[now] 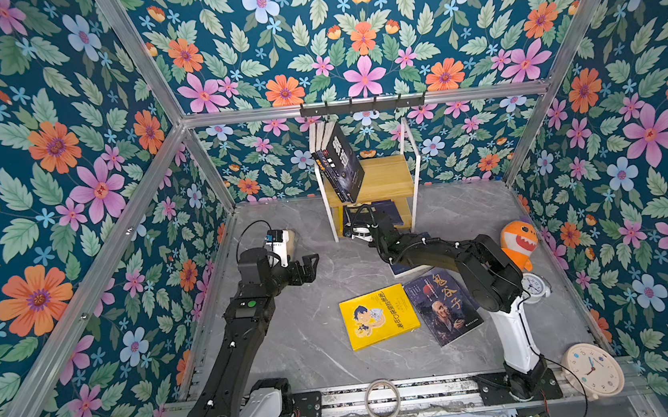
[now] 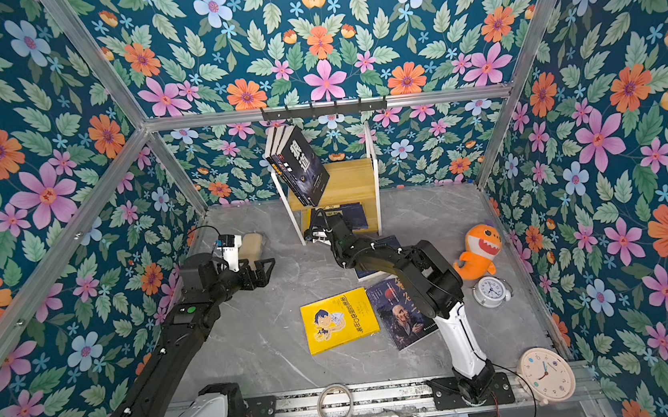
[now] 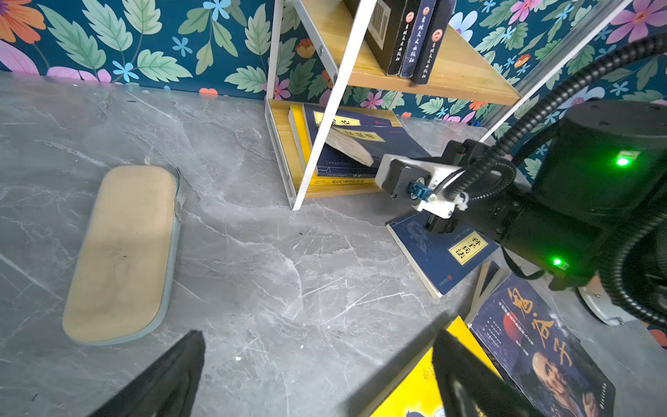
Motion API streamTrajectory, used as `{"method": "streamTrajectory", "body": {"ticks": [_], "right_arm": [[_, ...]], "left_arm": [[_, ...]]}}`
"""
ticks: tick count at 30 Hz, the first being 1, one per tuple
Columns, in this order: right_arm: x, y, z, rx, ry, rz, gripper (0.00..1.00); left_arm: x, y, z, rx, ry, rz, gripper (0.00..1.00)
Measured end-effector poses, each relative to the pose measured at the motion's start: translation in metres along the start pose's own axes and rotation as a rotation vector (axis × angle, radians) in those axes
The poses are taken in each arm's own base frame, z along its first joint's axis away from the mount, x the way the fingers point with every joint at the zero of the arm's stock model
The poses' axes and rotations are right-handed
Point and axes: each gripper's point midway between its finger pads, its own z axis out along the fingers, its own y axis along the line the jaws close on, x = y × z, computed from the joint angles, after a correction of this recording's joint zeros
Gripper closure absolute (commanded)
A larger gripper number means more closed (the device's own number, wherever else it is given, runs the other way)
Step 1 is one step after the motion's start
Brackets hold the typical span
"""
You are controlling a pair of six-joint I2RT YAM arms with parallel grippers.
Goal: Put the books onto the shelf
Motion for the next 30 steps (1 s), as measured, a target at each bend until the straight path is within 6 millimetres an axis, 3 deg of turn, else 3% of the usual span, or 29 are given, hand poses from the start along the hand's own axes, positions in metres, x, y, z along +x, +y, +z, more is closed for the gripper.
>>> {"method": "streamTrajectory", "body": {"ticks": [11,19,25,30], "right_arm": [[-0.007,-0.018,0.030,-0.021,0.011,0.035,1.00],[-0.012,-0.013,0.039,-0.073,0.019,0.047,1.00],[-0.012,0.002,0.036,-0.146,0.017,0.063,0.73],[-0.011,0.015,0.033,-0.203,0.015,0.075,0.65]], "left_arm": [[0.002,-0.001,0.003,0.004,0.012,-0.001,0.00],[0.003,-0.003,0.005,0.010,0.021,0.003,0.00],[0.004,-0.005,0.006,0.014,0.026,0.009,0.00],[0.004,-0.005,0.007,0.013,0.028,0.009,0.00]]}}
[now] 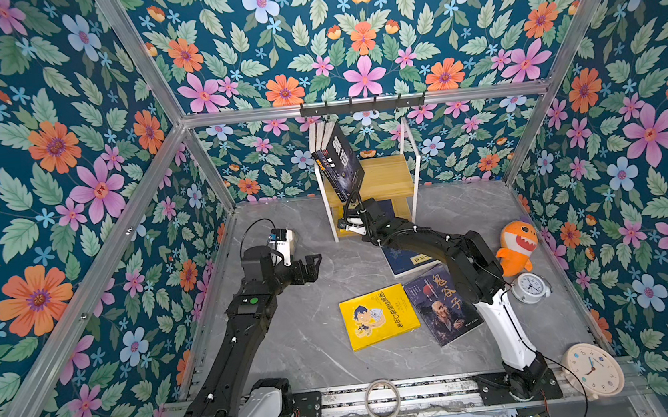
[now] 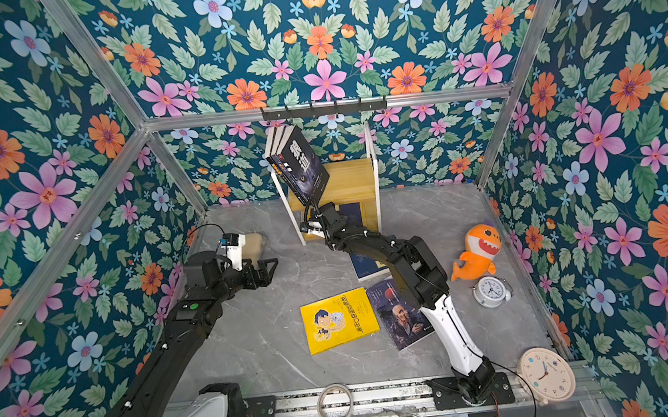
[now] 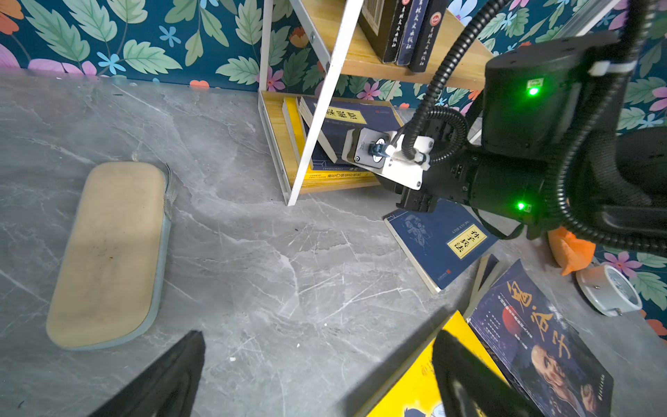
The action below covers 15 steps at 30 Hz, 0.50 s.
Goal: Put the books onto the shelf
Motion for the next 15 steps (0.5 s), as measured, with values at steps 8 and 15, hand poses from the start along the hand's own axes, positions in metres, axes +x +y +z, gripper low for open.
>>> {"method": "streamTrajectory", "body": {"ticks": [8,15], "right_arm": [[-0.006,-0.002,-0.029,-0.072,-0.070,0.058,0.52],[0.011,0.003,-0.033,-0.151,-0.080,0.125,0.55]], "left_arm": [[0.000,0.001,0.001,-0.004,0.002,0.000,0.00],[-0.002,0.002,0.000,-0.010,-0.004,-0.001,0.00]]}}
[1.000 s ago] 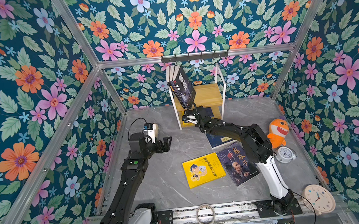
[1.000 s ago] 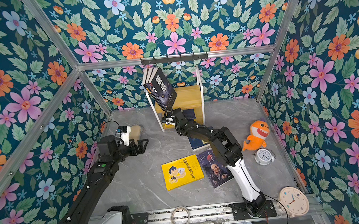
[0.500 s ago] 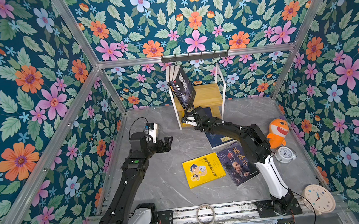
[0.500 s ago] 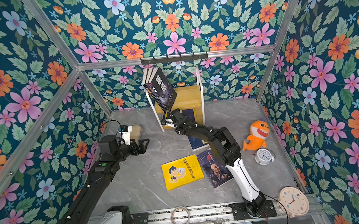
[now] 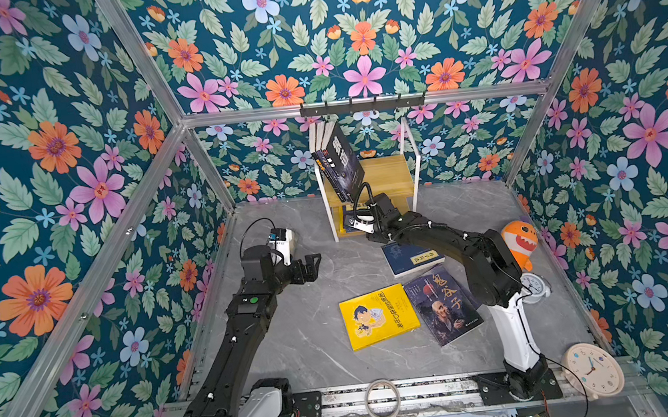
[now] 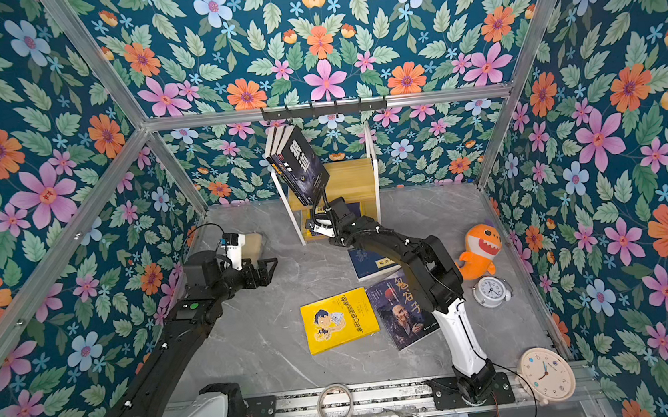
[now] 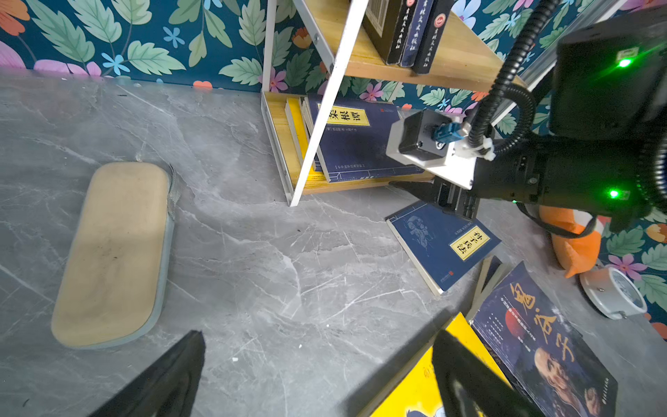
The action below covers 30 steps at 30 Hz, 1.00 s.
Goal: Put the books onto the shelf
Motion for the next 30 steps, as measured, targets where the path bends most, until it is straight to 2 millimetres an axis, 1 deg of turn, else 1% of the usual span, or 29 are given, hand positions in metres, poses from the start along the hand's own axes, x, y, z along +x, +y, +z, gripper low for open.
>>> {"method": "streamTrajectory", "body": {"ticks": [4,8,14,16,25,30], "right_arm": [[0.005,0.003,0.004,-0.029,0.003,0.019,0.57],[0.009,0.007,0.016,-0.053,0.008,0.045,0.60],[0.013,0.004,0.027,-0.052,0.016,0.067,0.69],[0.012,0.005,0.027,-0.054,0.013,0.080,0.71],[0.000,0.001,0.031,-0.058,-0.021,0.094,0.73],[-0.002,-0.001,0.037,-0.055,-0.026,0.096,0.76]], "left_arm": [[-0.001,0.000,-0.001,-0.001,-0.003,0.000,0.00],[0.000,0.001,0.000,-0.002,0.000,-0.001,0.00],[0.000,0.001,-0.001,-0.003,-0.001,-0.001,0.00],[0.000,0.001,-0.001,-0.004,-0.002,-0.002,0.00],[0.000,0.003,-0.001,-0.009,-0.002,-0.003,0.00],[0.001,0.003,0.000,-0.010,0.001,-0.004,0.00]]}}
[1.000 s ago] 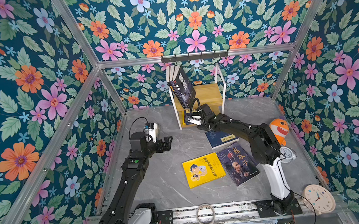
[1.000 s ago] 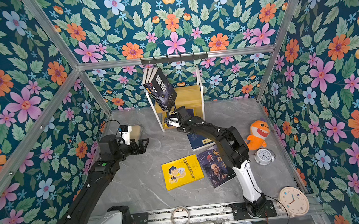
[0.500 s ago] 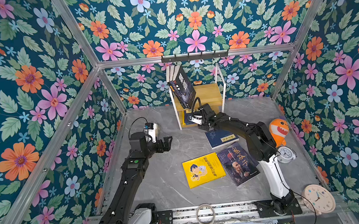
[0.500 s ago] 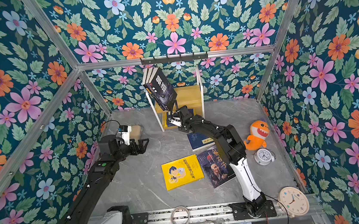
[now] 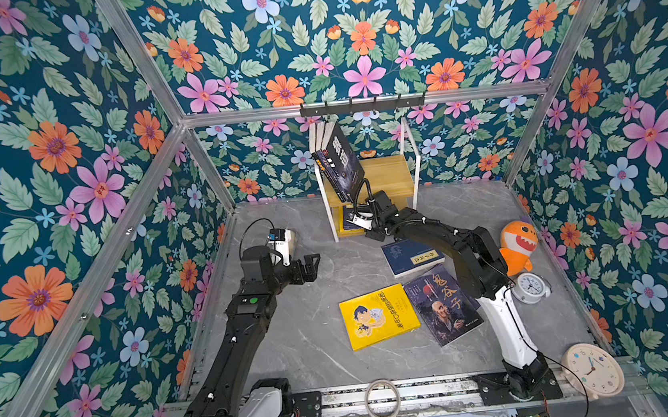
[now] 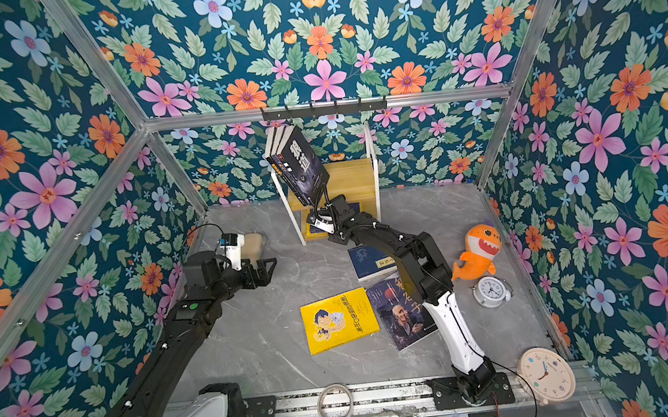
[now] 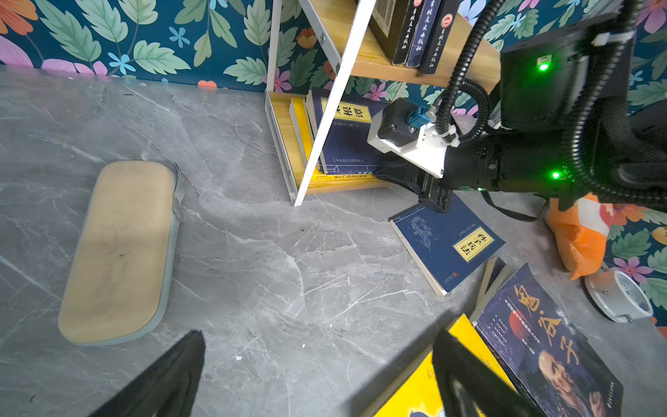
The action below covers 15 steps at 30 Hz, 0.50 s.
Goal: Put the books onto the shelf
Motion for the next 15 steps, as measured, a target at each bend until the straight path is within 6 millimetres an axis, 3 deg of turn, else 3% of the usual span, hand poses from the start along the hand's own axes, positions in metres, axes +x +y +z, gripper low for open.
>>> {"method": "streamTrajectory", "body": {"ticks": [15], "right_arm": [[-0.0046,-0.0008,0.0032,-0.002,-0.014,0.008,0.77]], "left_arm": [[0.0019,0.0013,0.0004,-0.004,0.003,-0.002,0.00]]}}
